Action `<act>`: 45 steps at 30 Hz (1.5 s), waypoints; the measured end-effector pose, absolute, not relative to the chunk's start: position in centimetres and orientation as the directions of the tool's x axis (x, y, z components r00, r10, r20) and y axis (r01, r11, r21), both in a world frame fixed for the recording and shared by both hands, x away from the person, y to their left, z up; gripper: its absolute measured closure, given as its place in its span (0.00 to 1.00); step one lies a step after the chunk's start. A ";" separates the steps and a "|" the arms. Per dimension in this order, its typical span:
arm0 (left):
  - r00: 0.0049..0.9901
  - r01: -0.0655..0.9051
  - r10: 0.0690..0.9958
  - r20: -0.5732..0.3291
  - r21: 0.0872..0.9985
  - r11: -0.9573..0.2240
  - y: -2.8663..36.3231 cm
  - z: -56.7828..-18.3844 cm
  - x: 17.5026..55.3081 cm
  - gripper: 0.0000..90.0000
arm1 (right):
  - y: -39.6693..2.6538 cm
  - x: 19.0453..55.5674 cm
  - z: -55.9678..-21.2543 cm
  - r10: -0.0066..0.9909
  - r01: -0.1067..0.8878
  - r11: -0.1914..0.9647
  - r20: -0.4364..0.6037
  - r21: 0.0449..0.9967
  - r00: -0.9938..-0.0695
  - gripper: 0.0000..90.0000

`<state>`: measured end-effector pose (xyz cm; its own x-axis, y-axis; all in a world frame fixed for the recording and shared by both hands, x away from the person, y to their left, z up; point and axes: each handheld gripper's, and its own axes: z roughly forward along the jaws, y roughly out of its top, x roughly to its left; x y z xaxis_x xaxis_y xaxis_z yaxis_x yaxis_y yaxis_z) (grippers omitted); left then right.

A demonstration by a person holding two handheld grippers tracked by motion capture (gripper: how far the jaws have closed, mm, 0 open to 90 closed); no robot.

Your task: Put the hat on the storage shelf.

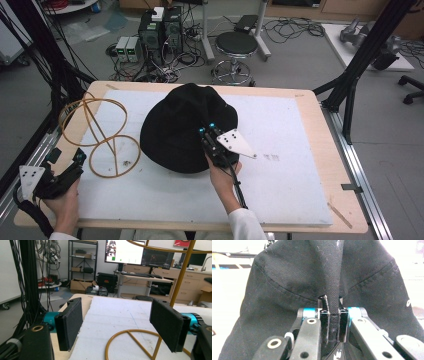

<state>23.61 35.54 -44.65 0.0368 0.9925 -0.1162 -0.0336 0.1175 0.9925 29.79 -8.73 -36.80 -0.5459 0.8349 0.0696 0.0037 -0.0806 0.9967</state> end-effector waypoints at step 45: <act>0.050 -0.032 0.990 -0.134 0.990 0.135 35.7 -44.7 23.6 0.30 | -1.0 30.9 -26.4 0.706 -0.141 -0.222 0.059 0.965 -0.706 0.95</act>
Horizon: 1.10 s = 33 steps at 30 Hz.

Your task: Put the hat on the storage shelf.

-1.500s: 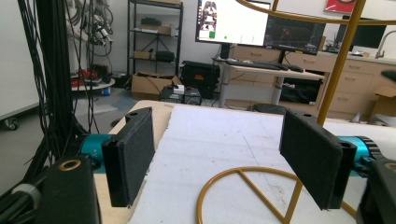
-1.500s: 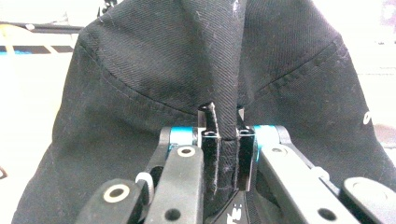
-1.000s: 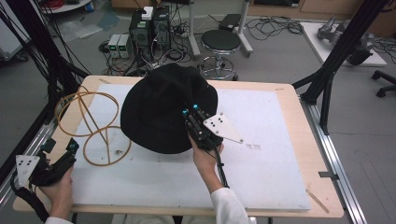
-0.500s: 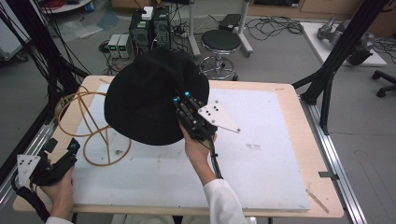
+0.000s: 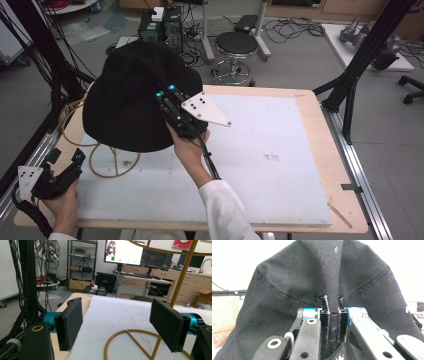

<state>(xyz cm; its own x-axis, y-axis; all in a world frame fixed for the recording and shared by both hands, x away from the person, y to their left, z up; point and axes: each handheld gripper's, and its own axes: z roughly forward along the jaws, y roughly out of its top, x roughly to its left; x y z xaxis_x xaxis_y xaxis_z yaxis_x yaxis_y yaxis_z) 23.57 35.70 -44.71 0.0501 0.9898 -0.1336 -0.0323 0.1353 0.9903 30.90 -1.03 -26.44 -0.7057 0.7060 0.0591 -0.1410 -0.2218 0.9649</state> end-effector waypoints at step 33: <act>0.052 -0.038 0.994 -0.100 0.994 0.102 35.5 -44.6 22.9 0.30 | 10.6 31.4 -26.8 0.602 -0.018 -0.089 0.040 0.996 -0.798 0.95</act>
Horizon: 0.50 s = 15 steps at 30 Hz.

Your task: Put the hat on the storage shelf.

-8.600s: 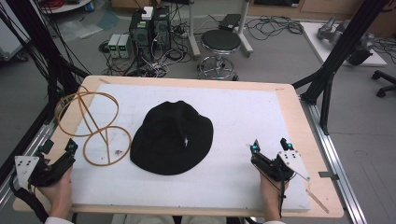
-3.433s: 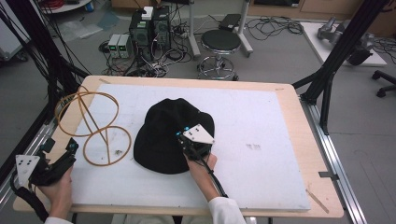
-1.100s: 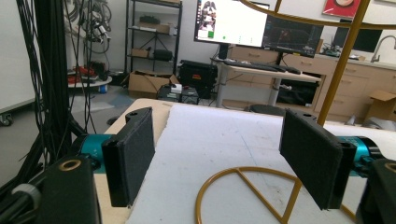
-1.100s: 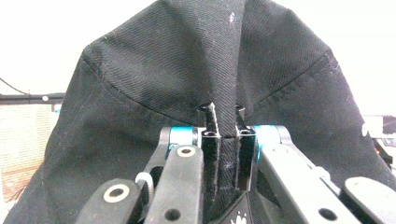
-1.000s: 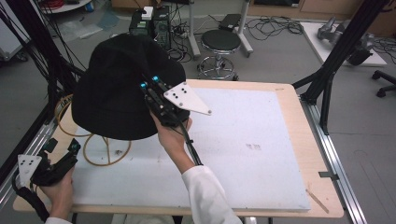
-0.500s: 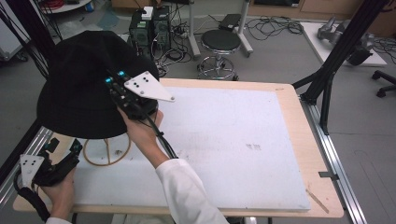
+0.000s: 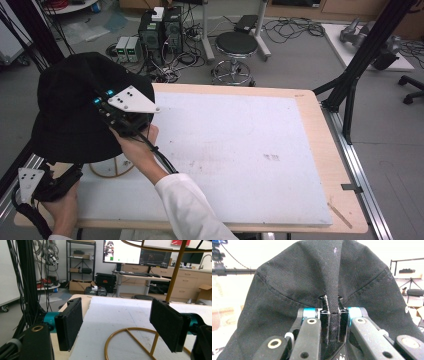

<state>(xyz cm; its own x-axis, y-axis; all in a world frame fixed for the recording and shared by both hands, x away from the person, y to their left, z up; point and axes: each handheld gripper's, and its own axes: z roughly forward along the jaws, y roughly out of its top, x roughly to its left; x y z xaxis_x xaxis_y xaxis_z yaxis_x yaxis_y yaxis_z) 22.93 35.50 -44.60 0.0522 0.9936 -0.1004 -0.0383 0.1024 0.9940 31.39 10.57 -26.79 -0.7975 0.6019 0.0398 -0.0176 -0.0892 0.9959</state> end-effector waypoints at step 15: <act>0.045 -0.038 0.993 -0.110 0.993 0.112 35.8 -44.6 22.8 0.30 | 11.0 31.0 -29.7 0.602 0.018 -0.039 0.038 0.999 -0.797 0.95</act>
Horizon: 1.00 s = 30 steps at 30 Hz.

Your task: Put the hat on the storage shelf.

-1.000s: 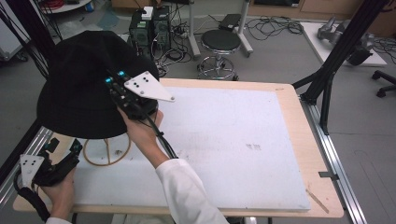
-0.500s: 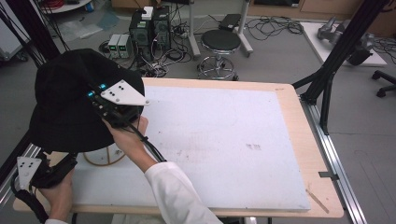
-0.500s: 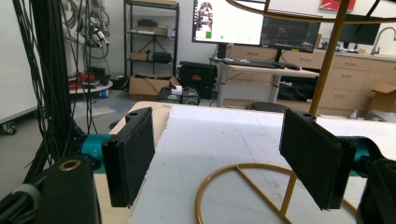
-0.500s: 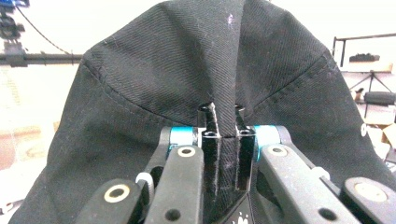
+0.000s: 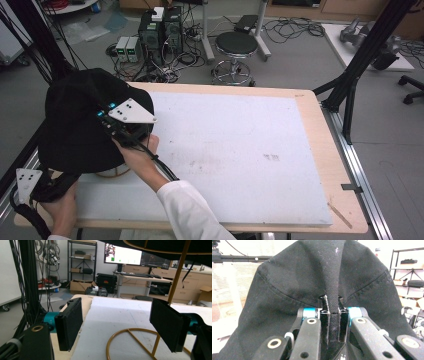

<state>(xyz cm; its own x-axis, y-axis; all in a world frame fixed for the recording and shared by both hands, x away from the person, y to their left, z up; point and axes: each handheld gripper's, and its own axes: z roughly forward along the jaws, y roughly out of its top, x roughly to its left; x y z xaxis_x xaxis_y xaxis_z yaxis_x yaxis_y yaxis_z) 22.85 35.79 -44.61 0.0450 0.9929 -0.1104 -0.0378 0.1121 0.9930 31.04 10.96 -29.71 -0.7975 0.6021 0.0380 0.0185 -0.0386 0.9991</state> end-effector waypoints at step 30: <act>0.046 -0.038 0.991 -0.124 0.991 0.126 35.9 -44.7 22.9 0.30 | 9.0 31.2 -29.1 0.646 0.042 -0.117 0.108 0.992 -0.756 0.40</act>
<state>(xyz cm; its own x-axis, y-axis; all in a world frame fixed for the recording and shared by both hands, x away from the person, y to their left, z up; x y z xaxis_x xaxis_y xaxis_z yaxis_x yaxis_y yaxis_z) 22.89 35.92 -44.73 0.0457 0.9912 -0.1240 -0.0382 0.1257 0.9913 31.17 8.96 -29.11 -0.7555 0.6461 0.1082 0.0417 -0.1174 0.9922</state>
